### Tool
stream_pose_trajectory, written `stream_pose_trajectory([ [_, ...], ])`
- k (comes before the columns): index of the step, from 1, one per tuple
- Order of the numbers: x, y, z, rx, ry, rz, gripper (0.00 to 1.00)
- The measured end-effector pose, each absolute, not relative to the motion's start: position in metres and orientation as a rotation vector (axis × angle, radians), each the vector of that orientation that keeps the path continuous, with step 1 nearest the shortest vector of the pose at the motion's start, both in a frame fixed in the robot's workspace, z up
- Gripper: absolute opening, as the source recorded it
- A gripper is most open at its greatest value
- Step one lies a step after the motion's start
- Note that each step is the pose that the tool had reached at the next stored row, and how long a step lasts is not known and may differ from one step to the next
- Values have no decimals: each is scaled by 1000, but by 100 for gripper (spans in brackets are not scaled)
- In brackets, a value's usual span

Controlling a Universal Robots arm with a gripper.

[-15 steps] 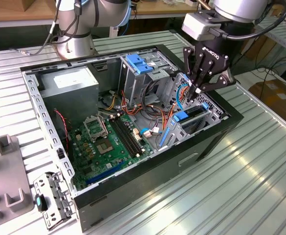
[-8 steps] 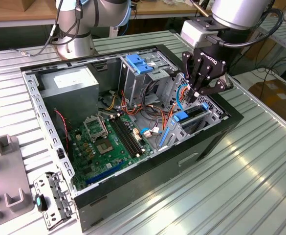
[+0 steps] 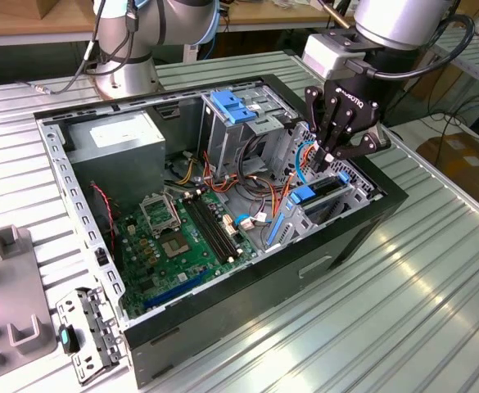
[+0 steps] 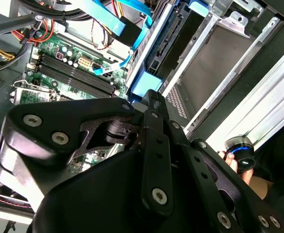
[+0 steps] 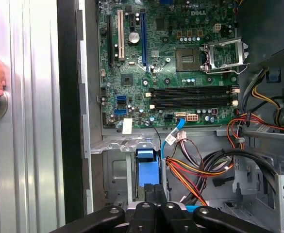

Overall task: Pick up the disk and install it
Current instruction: 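Insert the first disk wire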

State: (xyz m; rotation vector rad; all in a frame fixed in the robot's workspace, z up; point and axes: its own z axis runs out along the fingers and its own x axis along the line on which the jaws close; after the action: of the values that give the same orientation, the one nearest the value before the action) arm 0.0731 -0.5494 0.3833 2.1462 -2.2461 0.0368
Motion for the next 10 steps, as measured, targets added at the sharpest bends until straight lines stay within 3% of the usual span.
stream_pose_trajectory([
  [10,82,-549,383,2146,-2246,37,11],
])
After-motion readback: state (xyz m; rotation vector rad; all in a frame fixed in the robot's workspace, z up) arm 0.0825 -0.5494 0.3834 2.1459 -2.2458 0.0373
